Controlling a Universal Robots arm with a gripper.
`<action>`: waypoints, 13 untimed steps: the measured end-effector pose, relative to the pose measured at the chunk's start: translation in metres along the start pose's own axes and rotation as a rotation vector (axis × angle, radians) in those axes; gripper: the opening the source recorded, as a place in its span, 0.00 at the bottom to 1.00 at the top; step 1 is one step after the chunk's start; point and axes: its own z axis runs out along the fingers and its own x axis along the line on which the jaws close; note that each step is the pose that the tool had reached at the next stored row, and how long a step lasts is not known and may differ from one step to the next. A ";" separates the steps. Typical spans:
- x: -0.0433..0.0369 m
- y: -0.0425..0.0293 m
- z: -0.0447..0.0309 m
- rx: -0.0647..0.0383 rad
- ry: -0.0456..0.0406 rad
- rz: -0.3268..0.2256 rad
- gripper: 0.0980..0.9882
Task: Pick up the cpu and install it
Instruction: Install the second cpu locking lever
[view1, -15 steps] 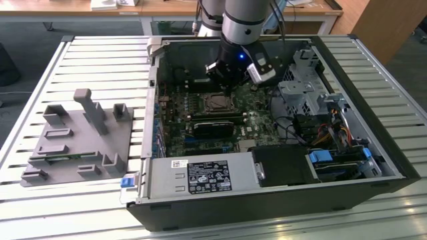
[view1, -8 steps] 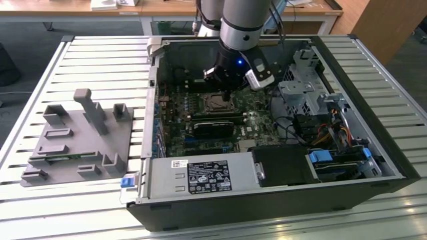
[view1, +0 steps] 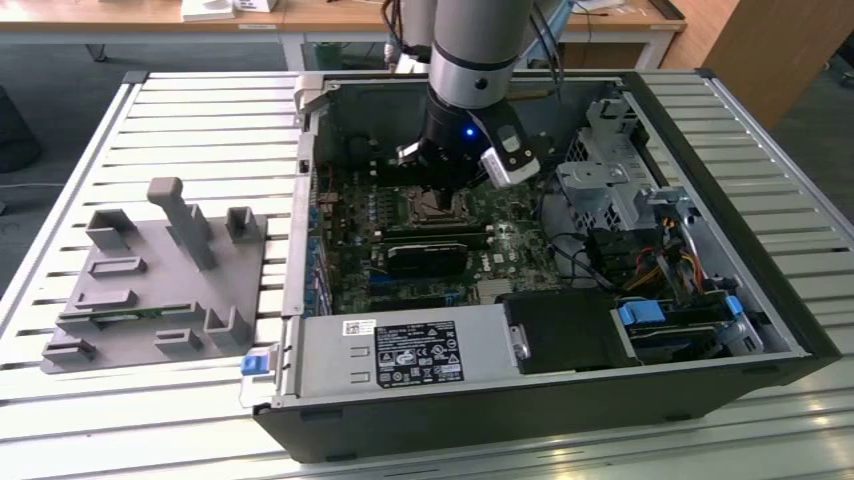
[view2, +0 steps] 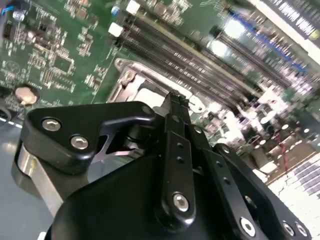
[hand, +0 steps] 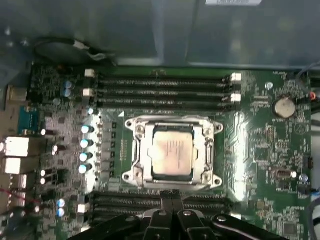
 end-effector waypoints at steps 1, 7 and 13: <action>0.0016 -0.0014 0.0000 0.000 0.0000 0.000 0.01; 0.0149 -0.0023 0.0045 0.000 0.0001 0.000 0.01; 0.0146 -0.0032 0.0152 0.000 0.0003 -0.003 0.01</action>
